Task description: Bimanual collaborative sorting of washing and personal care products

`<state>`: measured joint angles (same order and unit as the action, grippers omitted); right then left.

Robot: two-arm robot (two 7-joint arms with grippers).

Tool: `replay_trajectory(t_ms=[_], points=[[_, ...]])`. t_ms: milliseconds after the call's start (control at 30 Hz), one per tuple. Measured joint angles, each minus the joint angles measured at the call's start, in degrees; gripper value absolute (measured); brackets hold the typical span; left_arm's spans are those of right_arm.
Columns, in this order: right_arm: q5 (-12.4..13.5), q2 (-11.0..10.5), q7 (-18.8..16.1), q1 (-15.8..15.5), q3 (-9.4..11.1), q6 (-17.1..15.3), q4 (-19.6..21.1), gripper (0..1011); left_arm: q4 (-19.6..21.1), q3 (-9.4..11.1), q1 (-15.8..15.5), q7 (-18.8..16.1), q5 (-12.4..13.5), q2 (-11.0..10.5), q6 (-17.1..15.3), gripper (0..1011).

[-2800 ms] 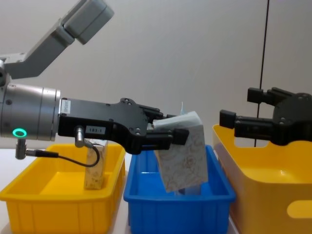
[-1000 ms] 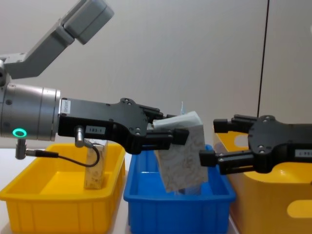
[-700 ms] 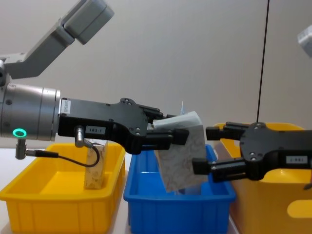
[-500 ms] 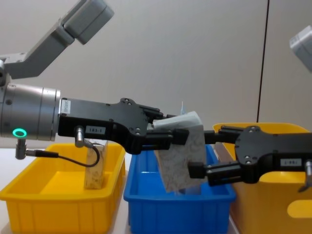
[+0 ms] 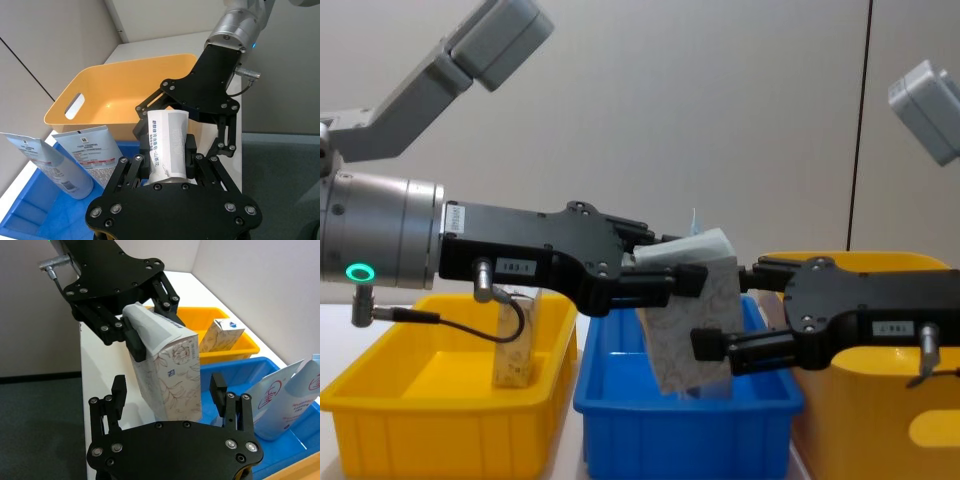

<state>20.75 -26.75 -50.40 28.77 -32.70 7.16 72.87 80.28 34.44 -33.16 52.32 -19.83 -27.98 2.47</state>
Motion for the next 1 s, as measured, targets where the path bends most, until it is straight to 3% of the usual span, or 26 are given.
replay_trajectory(t_ms=[767, 1000], points=[[0.98, 1.69, -0.23, 2.62, -1.75, -2.02, -2.25, 1002, 0.0, 0.0, 0.0, 0.0, 0.0, 0.0, 0.0, 352], [1.08, 1.84, -0.22, 2.81, -2.0, -2.45, -2.35, 868, 0.0, 0.0, 0.0, 0.0, 0.0, 0.0, 0.0, 352]])
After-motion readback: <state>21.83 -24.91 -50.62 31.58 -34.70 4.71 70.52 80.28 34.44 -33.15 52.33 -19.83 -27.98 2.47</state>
